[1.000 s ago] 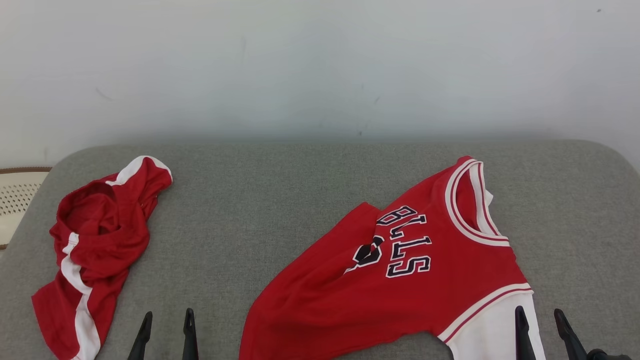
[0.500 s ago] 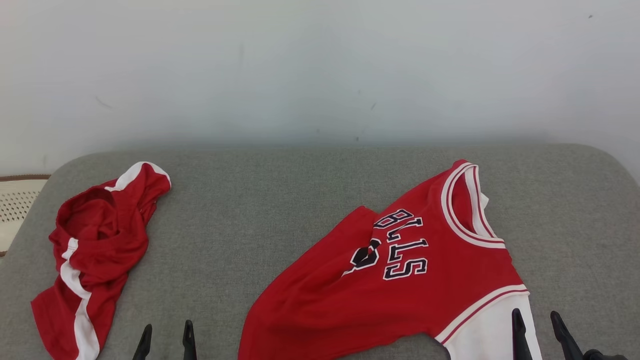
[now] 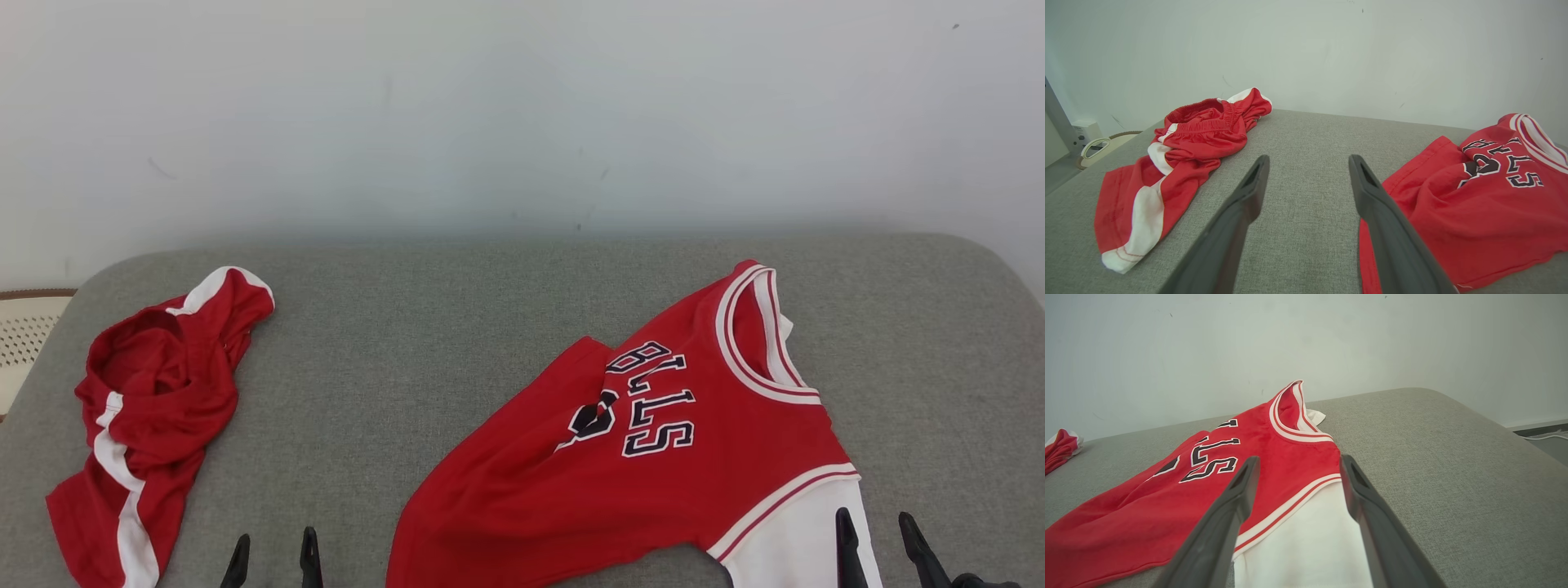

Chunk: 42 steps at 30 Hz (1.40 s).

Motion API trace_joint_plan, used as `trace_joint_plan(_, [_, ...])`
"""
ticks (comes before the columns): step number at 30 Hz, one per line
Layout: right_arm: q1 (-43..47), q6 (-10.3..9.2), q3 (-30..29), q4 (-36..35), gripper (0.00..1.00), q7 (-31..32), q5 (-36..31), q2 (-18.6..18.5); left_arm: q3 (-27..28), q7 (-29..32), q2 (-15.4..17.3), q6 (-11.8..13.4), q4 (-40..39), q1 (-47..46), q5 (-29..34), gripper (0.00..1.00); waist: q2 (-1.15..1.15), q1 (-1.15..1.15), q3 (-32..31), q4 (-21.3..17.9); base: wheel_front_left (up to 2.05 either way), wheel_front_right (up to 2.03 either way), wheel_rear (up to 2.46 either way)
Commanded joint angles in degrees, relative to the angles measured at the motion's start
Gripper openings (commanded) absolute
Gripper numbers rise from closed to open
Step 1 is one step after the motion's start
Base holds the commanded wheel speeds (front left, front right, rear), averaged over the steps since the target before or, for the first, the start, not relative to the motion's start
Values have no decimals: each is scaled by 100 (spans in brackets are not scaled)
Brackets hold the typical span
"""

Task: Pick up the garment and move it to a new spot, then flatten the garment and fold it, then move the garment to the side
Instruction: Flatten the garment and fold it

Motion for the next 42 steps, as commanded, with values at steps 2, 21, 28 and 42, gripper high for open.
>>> trace_joint_plan(2, [37, 3, 0, 5, 100, -11, -1, 12, -4, -24, 32, 11, -31, 84, -23, 100, 0, -1, -2, 2, 0, 0, 0])
trace_joint_plan(21, [38, 3, -418, 288, 100, 146, -71, 34, -443, -42, -71, -304, 526, -42, -250, 100, 0, -1, 77, -13, 0, 0, 0])
trace_joint_plan(28, [-183, 3, -373, 774, 100, 209, -36, -123, -675, -106, -150, -519, 1302, -249, -343, 100, 0, -1, 206, -125, 0, 0, 0])
trace_joint_plan(42, [-925, 3, -204, 2576, 100, 64, 201, -447, -882, -150, -244, -631, 2587, -860, -383, 100, 0, -1, 454, -288, 0, 0, 0])
